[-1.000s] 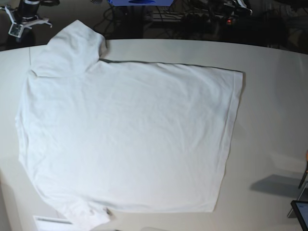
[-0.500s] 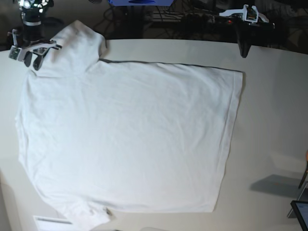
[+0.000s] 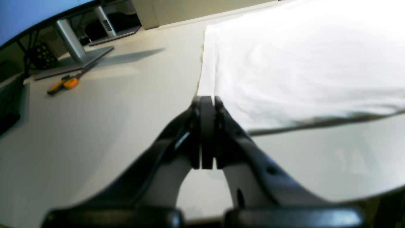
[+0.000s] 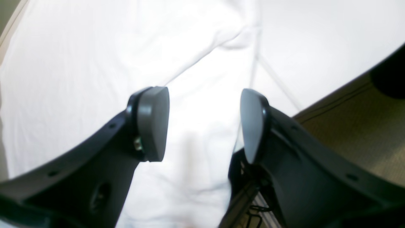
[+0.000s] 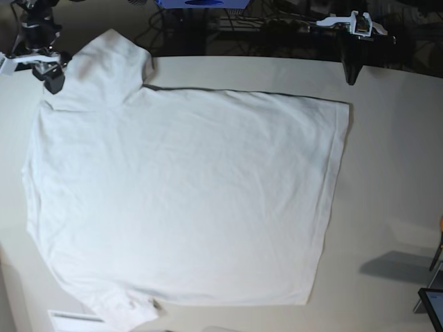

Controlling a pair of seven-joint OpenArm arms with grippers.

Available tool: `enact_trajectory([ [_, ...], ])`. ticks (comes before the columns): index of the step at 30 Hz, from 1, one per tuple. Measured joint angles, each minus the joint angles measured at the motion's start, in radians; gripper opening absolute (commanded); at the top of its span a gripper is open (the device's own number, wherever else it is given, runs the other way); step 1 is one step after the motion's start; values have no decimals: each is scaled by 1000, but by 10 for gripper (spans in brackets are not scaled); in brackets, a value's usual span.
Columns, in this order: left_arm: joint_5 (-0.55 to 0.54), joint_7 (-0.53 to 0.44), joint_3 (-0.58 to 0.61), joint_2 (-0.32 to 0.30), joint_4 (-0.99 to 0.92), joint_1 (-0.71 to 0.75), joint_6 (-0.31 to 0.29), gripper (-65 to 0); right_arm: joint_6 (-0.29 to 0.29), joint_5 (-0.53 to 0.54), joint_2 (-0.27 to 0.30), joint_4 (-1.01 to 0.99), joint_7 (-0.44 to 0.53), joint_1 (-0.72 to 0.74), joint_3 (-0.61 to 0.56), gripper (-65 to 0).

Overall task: Fold the T-shirt properly
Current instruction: 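Move the right gripper down to the white shirt's shoulder edge by the sleeve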

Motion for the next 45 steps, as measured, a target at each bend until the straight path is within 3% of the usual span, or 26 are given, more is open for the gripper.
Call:
enact_trajectory([
  [7,0,0,0,0,0,-3,0,-650,0,-1,2,-89,-125,75,66,-308],
  [25,-1,0,-1,0,-42,-25,0,-650,13,18,-1,-122,-138,77,13,-309],
  [30,-172,114,-7,0,-43,-55,-1,-650,16,18,-2,-122,-137,80,-21,-310],
  [33,-253,127,4,-40,-45,-61,-2,-650,16,22,-3,-121,-136,76,-21,-310],
  [36,-252,123,6,-70,-38,-60,0,-650,19,26,-4,-114,-136,50,-21,-310],
  [42,-247,124,8,-59,-37,-62,-1,-650,26,33,-4,-109,-131,18,-24,-310],
  [45,-250,124,9,-64,-37,-62,0,-650,23,88,-4,-109,-134,-1,-25,-310],
])
